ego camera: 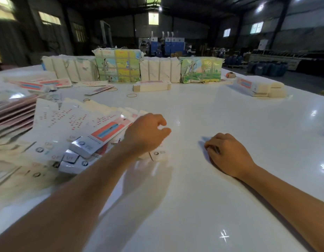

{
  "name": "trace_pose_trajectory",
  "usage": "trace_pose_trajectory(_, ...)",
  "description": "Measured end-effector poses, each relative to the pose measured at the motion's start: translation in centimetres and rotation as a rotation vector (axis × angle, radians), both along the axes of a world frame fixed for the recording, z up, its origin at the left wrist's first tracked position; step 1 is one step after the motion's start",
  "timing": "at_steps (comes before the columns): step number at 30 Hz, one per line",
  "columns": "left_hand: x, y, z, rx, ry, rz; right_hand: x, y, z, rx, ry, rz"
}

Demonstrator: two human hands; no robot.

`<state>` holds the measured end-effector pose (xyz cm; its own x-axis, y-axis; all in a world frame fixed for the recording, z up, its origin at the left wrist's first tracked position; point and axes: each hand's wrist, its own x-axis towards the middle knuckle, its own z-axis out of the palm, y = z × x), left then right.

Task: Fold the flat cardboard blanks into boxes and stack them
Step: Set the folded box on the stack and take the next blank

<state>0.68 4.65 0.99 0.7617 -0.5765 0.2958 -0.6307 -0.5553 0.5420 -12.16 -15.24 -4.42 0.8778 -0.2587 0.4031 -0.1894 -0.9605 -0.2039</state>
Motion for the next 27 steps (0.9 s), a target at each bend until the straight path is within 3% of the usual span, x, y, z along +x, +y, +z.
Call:
trace_pose_trajectory(5,6.8,4.1,3.5,0.610,-0.092,0.432,0.0,0.0,0.1,0.016,-0.010,0.016)
trace_pose_trajectory(7,8.2,6.0,3.0,0.816,-0.029,0.492,-0.1,0.2,0.2,0.025,-0.017,0.016)
trace_pose_trajectory(9,9.0,7.1,2.1,0.898,0.014,0.503,-0.2,0.3,0.3,0.024,-0.014,0.012)
trace_pose_trajectory(15,9.6,6.4,1.9,0.666,0.131,0.524,-0.3,0.5,0.4,0.051,-0.018,0.013)
trace_pose_trajectory(19,8.8,5.8,3.3,0.527,0.078,0.496,-0.2,0.4,0.2,0.043,-0.017,0.008)
trace_pose_trajectory(23,5.6,4.0,5.5,0.329,0.153,0.220,0.1,0.3,0.2,0.042,-0.006,0.004)
trace_pose_trajectory(27,0.9,1.2,2.4,0.254,0.163,-0.076,0.0,0.2,0.2,0.049,-0.011,-0.003)
